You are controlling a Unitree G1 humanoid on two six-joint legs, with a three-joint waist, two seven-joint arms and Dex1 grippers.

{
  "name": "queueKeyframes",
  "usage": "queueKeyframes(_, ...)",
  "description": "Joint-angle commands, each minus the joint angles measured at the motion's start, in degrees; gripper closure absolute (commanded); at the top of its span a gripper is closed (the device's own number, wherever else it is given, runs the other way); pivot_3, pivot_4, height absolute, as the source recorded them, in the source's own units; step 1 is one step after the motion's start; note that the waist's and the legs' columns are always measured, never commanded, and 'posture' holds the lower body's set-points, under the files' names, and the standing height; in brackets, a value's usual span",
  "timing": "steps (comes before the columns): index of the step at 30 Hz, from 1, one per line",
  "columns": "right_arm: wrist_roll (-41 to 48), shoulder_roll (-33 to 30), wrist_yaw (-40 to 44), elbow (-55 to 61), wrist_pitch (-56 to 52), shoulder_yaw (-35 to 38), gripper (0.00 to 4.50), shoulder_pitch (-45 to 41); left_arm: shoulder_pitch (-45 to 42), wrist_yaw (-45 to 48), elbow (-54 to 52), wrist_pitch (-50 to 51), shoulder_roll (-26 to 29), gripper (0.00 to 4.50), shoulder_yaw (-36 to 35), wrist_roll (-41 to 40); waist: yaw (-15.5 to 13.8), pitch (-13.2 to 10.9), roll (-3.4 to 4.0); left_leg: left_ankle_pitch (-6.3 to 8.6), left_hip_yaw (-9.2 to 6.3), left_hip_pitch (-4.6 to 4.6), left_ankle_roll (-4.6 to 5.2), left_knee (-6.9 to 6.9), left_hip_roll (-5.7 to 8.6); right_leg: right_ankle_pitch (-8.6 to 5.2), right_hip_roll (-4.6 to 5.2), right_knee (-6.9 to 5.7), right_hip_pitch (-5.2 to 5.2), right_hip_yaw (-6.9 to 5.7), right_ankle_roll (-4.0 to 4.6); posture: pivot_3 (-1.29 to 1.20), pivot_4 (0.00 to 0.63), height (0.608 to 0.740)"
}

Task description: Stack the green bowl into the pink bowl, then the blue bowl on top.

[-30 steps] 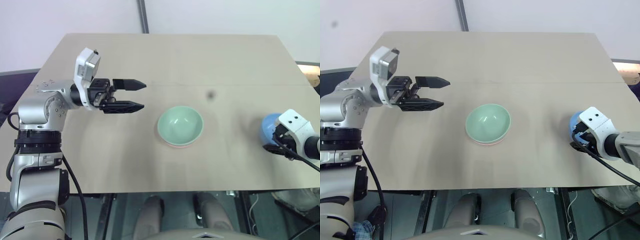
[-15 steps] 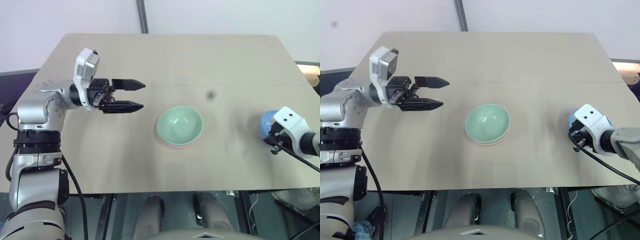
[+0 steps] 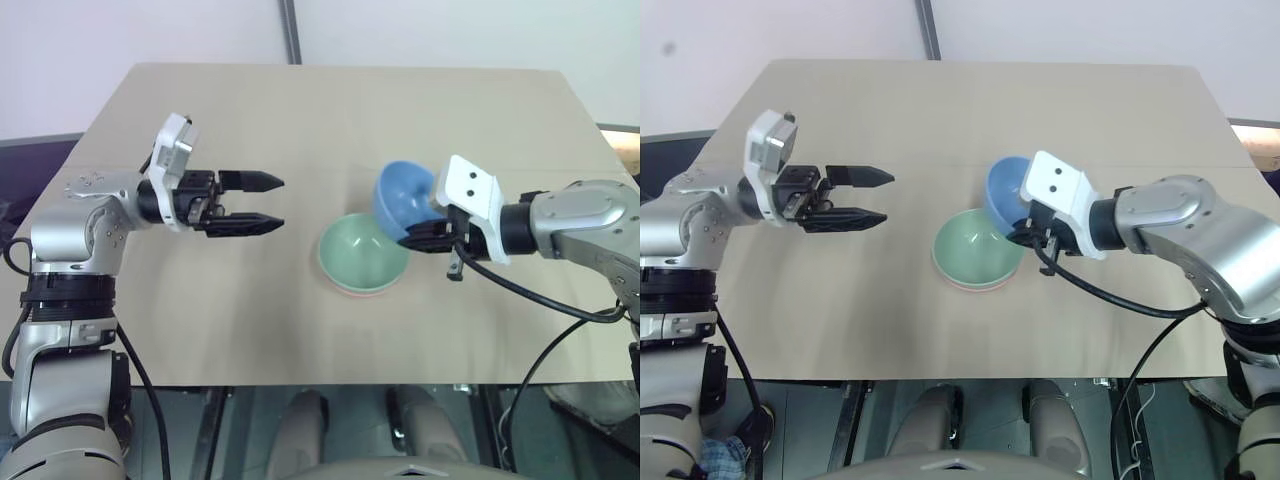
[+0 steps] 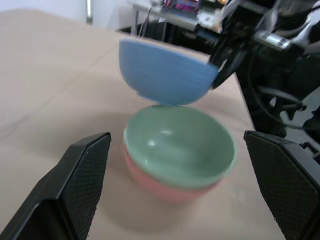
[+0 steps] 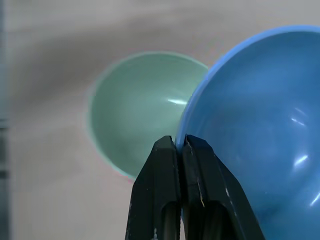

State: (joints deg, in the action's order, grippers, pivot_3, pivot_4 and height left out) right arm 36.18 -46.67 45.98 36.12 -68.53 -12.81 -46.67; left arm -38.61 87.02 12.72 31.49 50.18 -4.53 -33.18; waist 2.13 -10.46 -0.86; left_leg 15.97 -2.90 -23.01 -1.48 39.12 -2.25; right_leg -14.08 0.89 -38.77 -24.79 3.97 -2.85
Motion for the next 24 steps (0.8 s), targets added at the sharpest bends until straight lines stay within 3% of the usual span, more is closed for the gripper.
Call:
queueKeyframes(1,-1.2,0.9,1.7,0.2,4.1,-1.8,4.39,-2.5,1.5,0.1,-1.9,-4.4,2.4,0.0,-0.2,3.2,0.1,0.0,0.0,0.0,0.0,0.04,0.0,0.0,0.0,0.0,-0.01,-0.04,0.0,0.0,0.0,0.0,0.15,0.74)
queueKeyframes(7,-3.5,2.2,3.8,-1.6,7.7,-5.8,4.39,-4.3,3.6,0.2,-1.1,-10.3,3.7,0.0,0.7,7.6,0.2,0.0,0.0,0.0,-0.01,0.12,0.0,0.0,-0.02,0.0,-0.05,-0.13,0.01,0.0,0.01,0.0,0.15,0.74)
queueKeyframes(19,-5.4,3.8,7.2,-2.8,9.5,-8.7,4.39,-7.7,3.2,1.5,0.5,-12.0,3.9,0.0,1.2,9.4,0.2,0.0,0.0,0.0,-0.01,0.09,0.0,0.0,-0.02,0.0,-0.04,-0.1,0.01,0.0,0.01,0.0,0.15,0.74)
queueKeyframes(20,-5.4,3.9,7.3,-2.8,9.3,-8.8,3.68,-7.4,3.1,1.9,0.7,-12.4,3.9,0.0,1.5,9.7,0.2,0.0,0.0,0.0,-0.01,0.09,0.0,0.0,-0.02,0.0,-0.04,-0.1,0.01,0.0,0.01,0.0,0.15,0.74)
queueKeyframes(21,-5.5,3.9,7.4,-2.8,9.3,-9.0,3.53,-7.2,2.9,2.1,1.0,-12.5,3.8,0.0,1.8,9.9,0.2,0.0,0.0,0.0,-0.01,0.09,0.0,0.0,-0.02,0.0,-0.04,-0.1,0.01,-0.01,0.01,0.0,0.15,0.74)
queueKeyframes(22,-5.6,3.9,7.5,-2.6,9.1,-9.2,2.91,-6.9,2.7,2.2,1.2,-12.7,3.7,0.0,2.0,10.0,0.2,0.0,0.0,0.0,-0.01,0.09,0.0,0.0,-0.02,0.0,-0.04,-0.1,0.01,0.0,0.01,0.0,0.15,0.74)
queueKeyframes(23,-5.7,3.8,7.6,-2.5,8.9,-9.4,2.79,-6.7,2.5,2.3,1.4,-12.7,3.7,0.0,2.1,10.1,0.2,0.0,0.0,0.0,-0.01,0.09,0.0,0.0,-0.02,0.0,-0.04,-0.1,0.01,-0.01,0.01,0.0,0.15,0.74)
queueKeyframes(24,-5.8,4.0,7.2,-2.3,8.8,-9.2,2.22,-6.4,2.4,2.3,1.5,-12.8,3.7,0.0,2.1,10.1,0.2,0.0,0.0,0.0,-0.01,0.09,0.0,0.0,-0.02,0.0,-0.04,-0.1,0.01,0.0,0.01,0.0,0.15,0.74)
